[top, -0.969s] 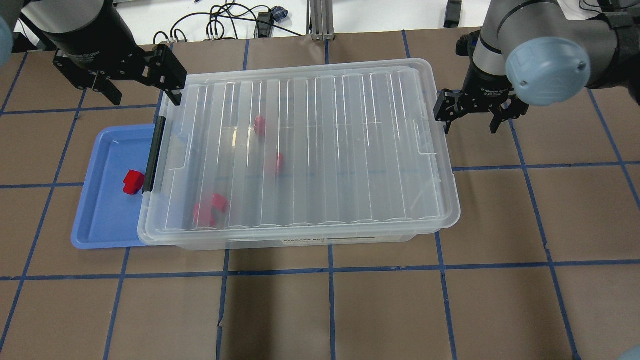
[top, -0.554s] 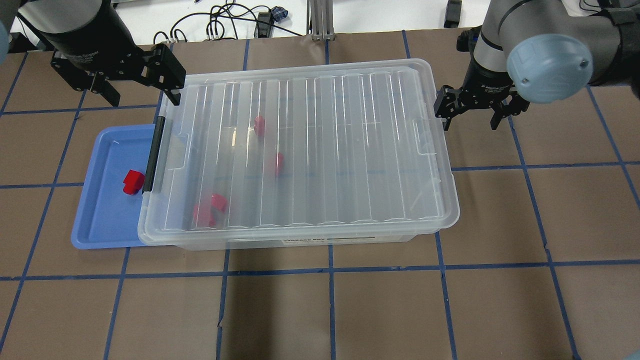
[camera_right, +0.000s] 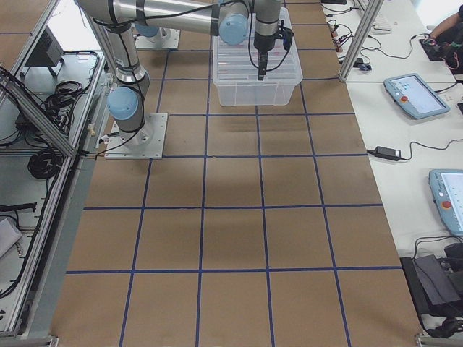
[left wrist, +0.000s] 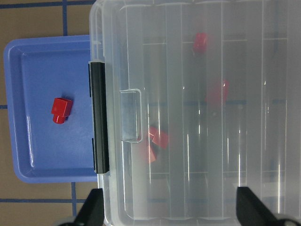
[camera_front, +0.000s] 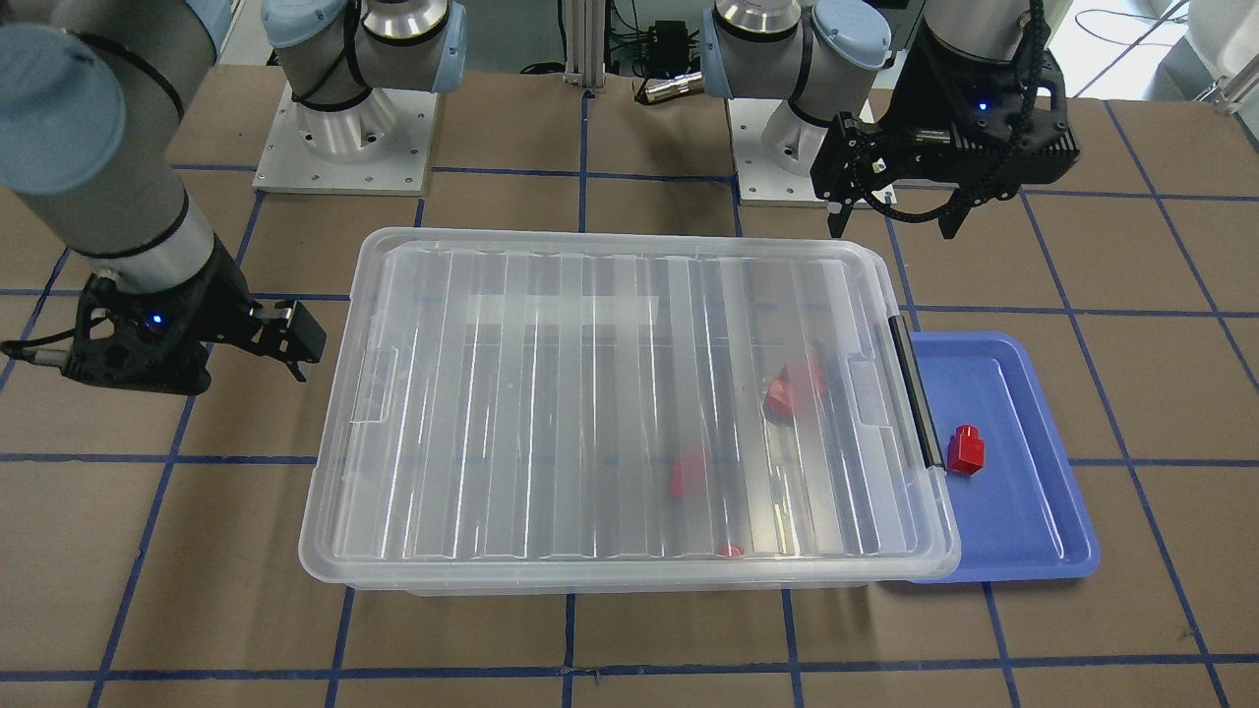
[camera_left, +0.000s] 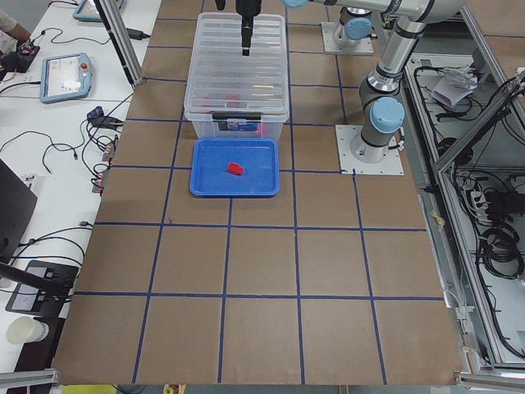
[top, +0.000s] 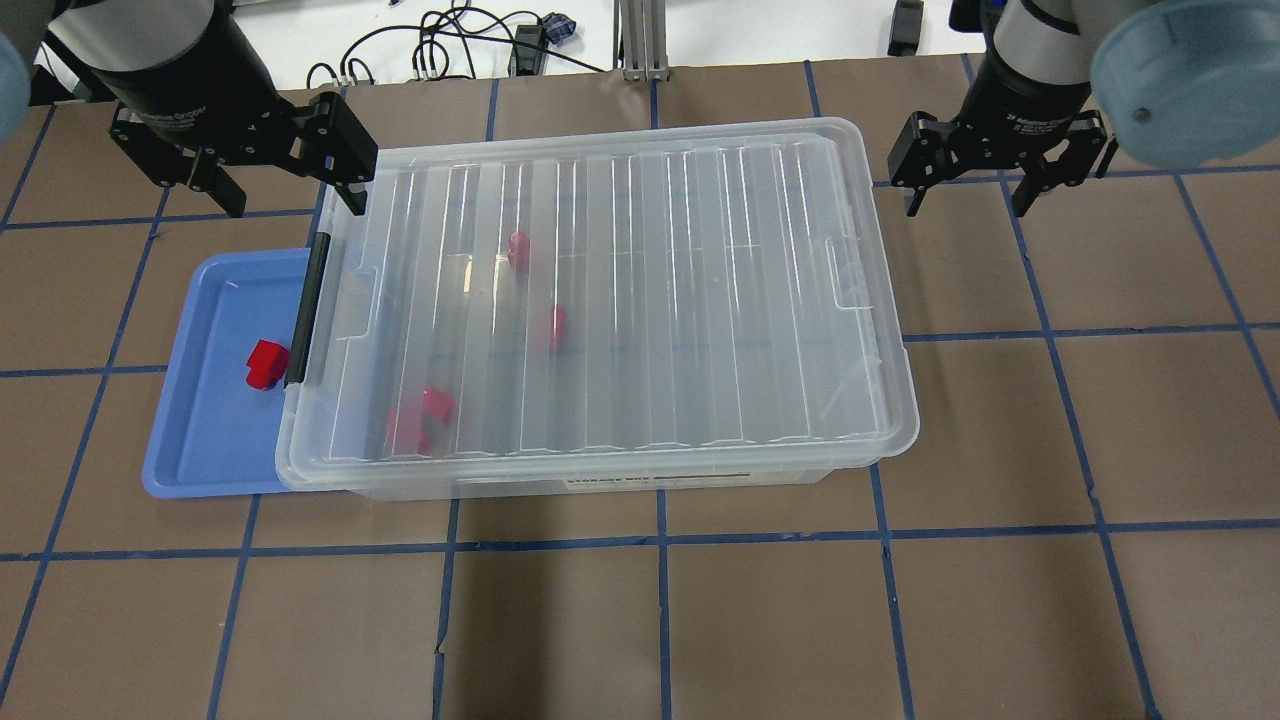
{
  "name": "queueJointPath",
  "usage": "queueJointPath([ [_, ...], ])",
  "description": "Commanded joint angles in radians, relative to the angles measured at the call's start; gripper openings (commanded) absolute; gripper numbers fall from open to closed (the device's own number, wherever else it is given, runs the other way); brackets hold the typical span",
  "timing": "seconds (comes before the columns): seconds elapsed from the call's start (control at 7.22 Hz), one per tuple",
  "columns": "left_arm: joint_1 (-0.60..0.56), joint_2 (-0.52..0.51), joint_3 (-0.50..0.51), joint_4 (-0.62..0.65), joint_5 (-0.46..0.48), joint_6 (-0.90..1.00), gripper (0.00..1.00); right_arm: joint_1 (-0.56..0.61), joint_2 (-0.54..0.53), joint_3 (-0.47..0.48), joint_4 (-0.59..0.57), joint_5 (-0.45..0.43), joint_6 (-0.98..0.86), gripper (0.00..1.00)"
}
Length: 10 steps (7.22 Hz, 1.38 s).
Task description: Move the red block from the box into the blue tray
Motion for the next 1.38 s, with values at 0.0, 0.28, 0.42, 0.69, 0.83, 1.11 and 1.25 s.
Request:
queueJointPath([
  [0.0,-0.001,-0.005,-0.009,0.007,-0.011,0.0,1.0,0.001,-0.094,0.002,0.135,0.017,0.094,1.0],
  [0.28,-0.002,-0.006,0.005,-0.003,0.003,0.001,1.0,0.009,-0.126,0.005,0.148,0.012,0.092,1.0],
  [0.42,-0.002,-0.002,0.008,-0.026,0.003,0.001,1.0,0.03,-0.164,0.023,0.174,0.005,0.102,1.0],
  [0.69,-0.004,-0.006,0.006,-0.038,0.002,0.001,1.0,0.036,-0.174,0.043,0.159,0.006,0.098,1.0],
  [0.83,-0.004,-0.011,0.006,-0.038,-0.001,0.001,1.0,0.036,-0.169,0.043,0.159,0.012,0.089,1.0],
  [1.11,-0.006,-0.019,0.008,-0.038,-0.003,0.001,1.0,0.036,-0.162,0.046,0.16,0.018,0.099,1.0],
  [1.25,-0.006,-0.02,0.009,-0.035,-0.001,0.003,1.0,0.035,-0.166,0.045,0.159,0.015,0.087,1.0],
])
